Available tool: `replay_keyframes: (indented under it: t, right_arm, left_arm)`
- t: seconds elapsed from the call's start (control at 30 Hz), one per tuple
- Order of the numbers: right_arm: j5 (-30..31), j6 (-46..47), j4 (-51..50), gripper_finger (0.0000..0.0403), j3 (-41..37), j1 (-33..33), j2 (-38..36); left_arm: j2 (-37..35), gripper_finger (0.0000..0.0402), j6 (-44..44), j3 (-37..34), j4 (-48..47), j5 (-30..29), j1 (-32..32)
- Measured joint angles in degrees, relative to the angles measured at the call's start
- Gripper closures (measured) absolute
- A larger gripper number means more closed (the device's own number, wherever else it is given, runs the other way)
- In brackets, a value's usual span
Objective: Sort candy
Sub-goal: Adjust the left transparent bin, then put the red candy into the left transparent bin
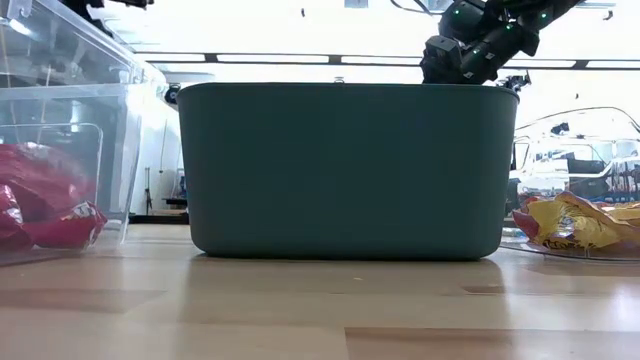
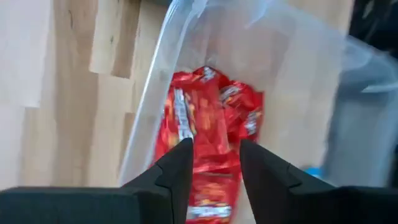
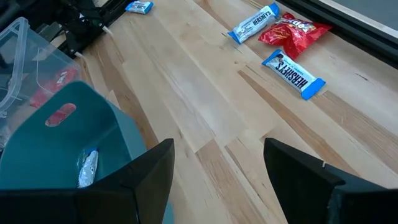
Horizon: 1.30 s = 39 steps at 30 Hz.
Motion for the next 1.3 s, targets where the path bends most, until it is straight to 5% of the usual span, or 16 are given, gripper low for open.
replay_keyframes:
  t: [0.2, 0.47, 0.67, 1.03, 1.17, 1.3]
  right_arm:
    - [0.0, 0.0, -0.1, 0.0160, 0.0, 0.0, 0.0]
    - [0.0, 0.0, -0.2, 0.0160, 0.0, 0.0, 0.0]
    - [0.0, 0.0, -0.2, 0.0160, 0.0, 0.0, 0.0]
    - [0.0, 0.0, -0.2, 0.0160, 0.0, 0.0, 0.0]
    - [-0.5, 0.4, -0.2, 0.0160, 0.0, 0.0, 0.0]
    - [-0.8, 0.1, -0.2, 0.0160, 0.0, 0.0, -0.1]
  left_arm:
    - [3.5, 0.0299, 7.9, 0.0, -1.7, -3.4, 0.0]
    - [7.5, 0.0395, 11.6, 0.0, -5.1, -6.2, 0.0]
    - [8.2, 0.0400, 13.5, 0.0, -11.6, -14.6, 0.1]
    - [7.8, 0.0401, 24.2, 0.0, -6.3, -19.8, 4.6]
    - [7.8, 0.0401, 23.9, 0.0, -4.8, -18.2, 6.8]
    - [7.4, 0.0401, 22.6, 2.1, -8.5, -10.6, 7.5]
